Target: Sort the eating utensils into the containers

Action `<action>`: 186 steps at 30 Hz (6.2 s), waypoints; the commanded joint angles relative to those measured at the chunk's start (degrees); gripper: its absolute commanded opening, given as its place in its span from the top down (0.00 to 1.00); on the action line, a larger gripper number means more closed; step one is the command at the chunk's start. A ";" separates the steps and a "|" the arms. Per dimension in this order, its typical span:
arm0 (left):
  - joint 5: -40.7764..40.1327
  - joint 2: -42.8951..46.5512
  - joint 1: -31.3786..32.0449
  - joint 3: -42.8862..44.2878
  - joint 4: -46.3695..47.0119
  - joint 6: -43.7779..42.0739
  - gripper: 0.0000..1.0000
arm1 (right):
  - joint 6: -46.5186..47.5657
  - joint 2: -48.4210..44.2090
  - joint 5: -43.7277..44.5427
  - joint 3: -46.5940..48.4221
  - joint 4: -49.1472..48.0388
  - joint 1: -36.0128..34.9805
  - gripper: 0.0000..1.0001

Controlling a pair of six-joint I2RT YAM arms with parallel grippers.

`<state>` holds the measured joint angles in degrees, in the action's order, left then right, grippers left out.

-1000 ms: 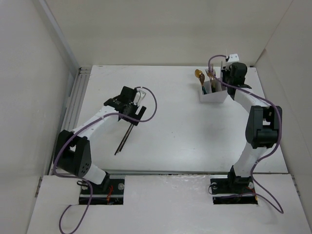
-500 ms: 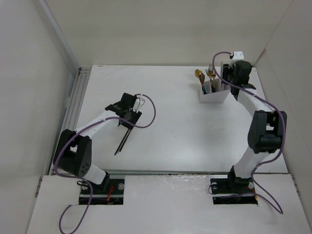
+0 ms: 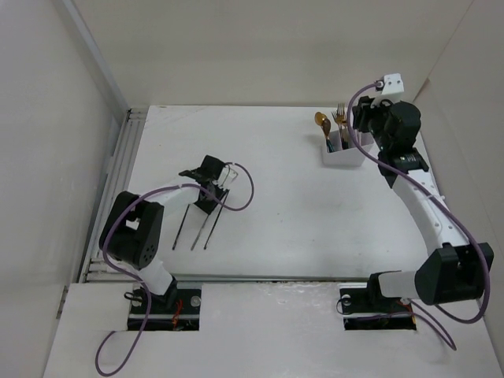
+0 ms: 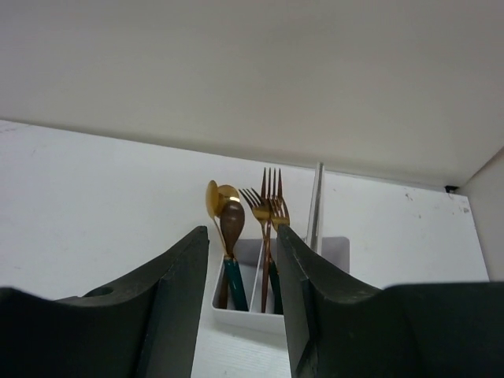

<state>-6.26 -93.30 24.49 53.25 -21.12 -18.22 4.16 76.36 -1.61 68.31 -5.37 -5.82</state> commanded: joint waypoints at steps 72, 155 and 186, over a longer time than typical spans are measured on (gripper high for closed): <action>29.17 -24.57 -39.43 34.88 -21.41 -20.02 1.00 | 0.76 5.64 -3.40 7.72 -1.23 -24.76 0.52; 27.10 2.86 -20.27 41.40 -7.70 4.43 0.00 | 1.45 23.49 -0.86 18.89 -5.88 -3.53 1.00; 33.87 -1.27 -14.57 20.49 -16.05 -15.61 0.02 | -1.61 24.90 10.58 7.71 -5.27 5.30 0.58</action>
<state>24.77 -95.29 7.81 74.56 -33.93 -29.52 7.20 102.89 7.68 76.47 -8.95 -0.78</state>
